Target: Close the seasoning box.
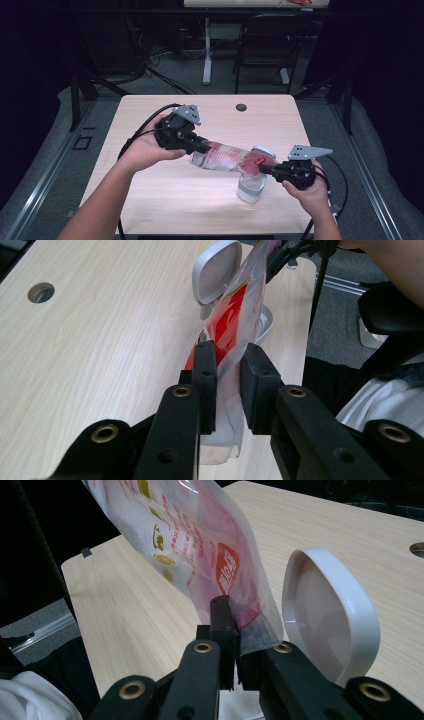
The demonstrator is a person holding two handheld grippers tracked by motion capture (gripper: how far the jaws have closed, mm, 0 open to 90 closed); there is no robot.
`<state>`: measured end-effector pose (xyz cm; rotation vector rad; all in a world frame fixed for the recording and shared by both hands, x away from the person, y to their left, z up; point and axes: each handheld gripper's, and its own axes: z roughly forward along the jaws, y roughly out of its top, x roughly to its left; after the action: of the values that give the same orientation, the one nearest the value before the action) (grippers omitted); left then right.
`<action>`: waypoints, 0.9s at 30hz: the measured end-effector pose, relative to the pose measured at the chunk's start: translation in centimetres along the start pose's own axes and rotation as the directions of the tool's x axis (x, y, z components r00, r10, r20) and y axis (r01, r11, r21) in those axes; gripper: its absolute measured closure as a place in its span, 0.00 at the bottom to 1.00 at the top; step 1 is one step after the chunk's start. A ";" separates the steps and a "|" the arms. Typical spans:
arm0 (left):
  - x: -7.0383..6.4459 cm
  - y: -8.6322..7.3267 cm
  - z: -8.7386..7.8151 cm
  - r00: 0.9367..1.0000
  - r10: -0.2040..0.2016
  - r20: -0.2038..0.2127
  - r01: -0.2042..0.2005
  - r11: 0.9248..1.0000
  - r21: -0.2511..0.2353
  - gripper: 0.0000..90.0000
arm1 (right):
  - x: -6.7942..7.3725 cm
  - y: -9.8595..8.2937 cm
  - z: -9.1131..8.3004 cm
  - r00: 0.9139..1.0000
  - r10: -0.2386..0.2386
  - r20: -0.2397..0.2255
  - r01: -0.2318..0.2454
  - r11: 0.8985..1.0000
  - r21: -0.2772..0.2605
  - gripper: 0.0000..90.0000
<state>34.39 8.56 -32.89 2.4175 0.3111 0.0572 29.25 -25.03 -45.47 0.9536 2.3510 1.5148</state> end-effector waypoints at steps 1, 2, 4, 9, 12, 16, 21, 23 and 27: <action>0.0 0.0 0.0 1.000 -0.001 0.000 0.001 1.000 -0.001 0.88 | 0.0 0.0 0.0 1.000 0.000 0.000 0.000 1.000 0.000 0.98; 0.0 0.0 0.0 1.000 -0.002 0.000 0.002 1.000 -0.001 0.88 | 0.0 0.0 0.0 1.000 -0.001 -0.001 0.001 1.000 0.002 0.98; 0.0 0.0 0.0 1.000 -0.002 -0.001 0.002 1.000 -0.001 0.88 | 0.0 0.0 0.0 1.000 -0.001 -0.001 0.001 1.000 0.002 0.98; 0.0 0.0 0.0 1.000 -0.002 -0.001 0.002 1.000 -0.001 0.88 | 0.0 0.0 0.0 1.000 -0.001 -0.001 0.001 1.000 0.002 0.98; 0.0 0.0 0.0 1.000 0.001 -0.001 -0.001 1.000 -0.001 0.88 | 0.0 0.0 0.0 1.000 -0.002 0.000 0.002 1.000 0.002 0.98; 0.0 0.1 0.0 1.000 0.000 0.000 0.000 1.000 -0.002 0.88 | -0.1 -0.1 0.1 1.000 -0.001 -0.002 0.001 1.000 0.001 0.98; 0.0 0.2 0.0 1.000 0.001 0.002 -0.001 1.000 -0.001 0.88 | -0.1 -0.1 0.1 1.000 0.000 0.001 0.000 1.000 0.003 0.98; 0.0 0.3 0.1 1.000 0.001 0.001 -0.001 1.000 -0.002 0.88 | -0.1 -0.1 0.1 1.000 0.001 0.001 -0.001 1.000 0.005 0.98; 0.0 0.3 0.0 1.000 0.004 0.000 -0.004 1.000 0.001 0.88 | -0.1 -0.1 0.1 1.000 0.002 0.001 -0.002 1.000 0.005 0.98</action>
<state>34.42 8.28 -32.70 2.4188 0.3059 0.0590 29.33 -25.08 -45.63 0.9575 2.3550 1.5090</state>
